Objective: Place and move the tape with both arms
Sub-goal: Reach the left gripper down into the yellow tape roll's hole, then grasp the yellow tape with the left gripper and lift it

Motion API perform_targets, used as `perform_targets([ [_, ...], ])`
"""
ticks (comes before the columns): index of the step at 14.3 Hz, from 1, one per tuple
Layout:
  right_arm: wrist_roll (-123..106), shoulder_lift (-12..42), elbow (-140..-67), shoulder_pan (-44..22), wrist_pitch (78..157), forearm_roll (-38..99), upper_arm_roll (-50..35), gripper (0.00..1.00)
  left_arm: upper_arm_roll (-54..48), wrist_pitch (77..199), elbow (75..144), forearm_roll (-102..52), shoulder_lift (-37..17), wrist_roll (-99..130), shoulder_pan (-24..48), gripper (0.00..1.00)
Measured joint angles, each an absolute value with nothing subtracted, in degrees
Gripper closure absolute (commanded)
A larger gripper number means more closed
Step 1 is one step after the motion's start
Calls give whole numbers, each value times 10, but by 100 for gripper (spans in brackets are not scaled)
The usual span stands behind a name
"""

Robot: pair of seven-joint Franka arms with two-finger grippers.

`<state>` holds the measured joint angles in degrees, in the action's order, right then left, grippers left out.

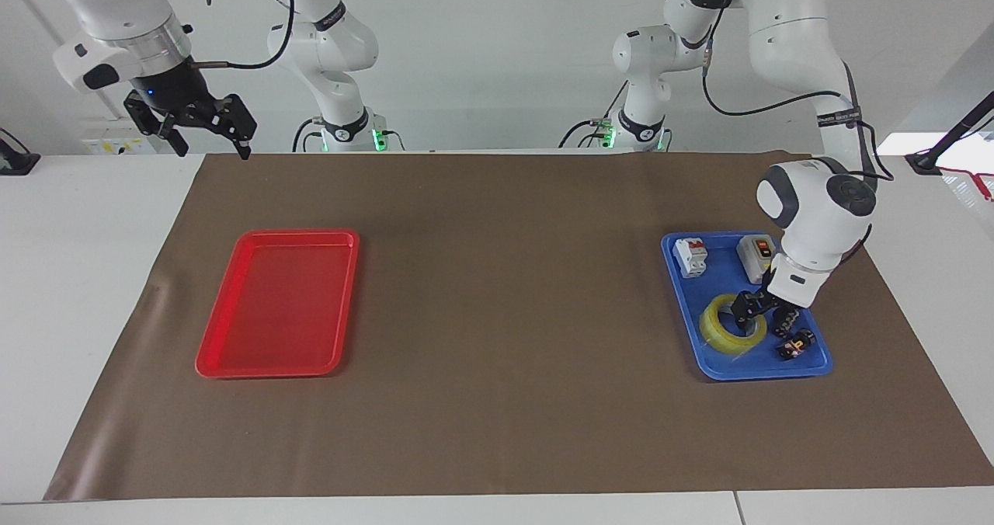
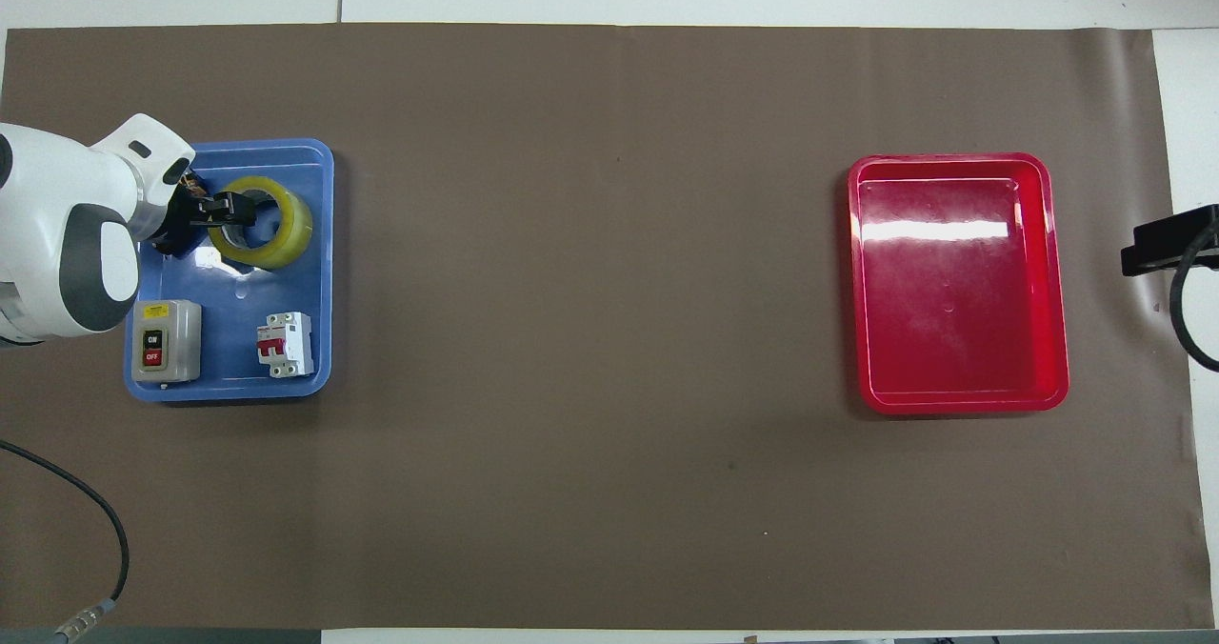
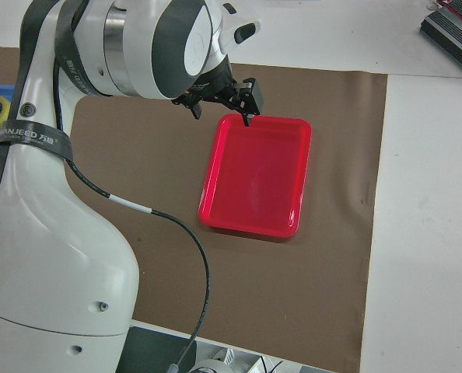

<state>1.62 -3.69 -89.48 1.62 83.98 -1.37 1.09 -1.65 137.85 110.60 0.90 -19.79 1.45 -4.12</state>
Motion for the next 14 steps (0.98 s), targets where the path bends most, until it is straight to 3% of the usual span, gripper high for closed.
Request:
perform_targets([
  [9, 16, -37, -895, 16, 840, -14, 11, 0, -17, 1373, 1104, 9, -195, 15, -41, 100],
  [14, 16, -37, -895, 16, 840, -14, 11, 0, -19, 1254, 1061, 9, -150, 16, -40, 100],
])
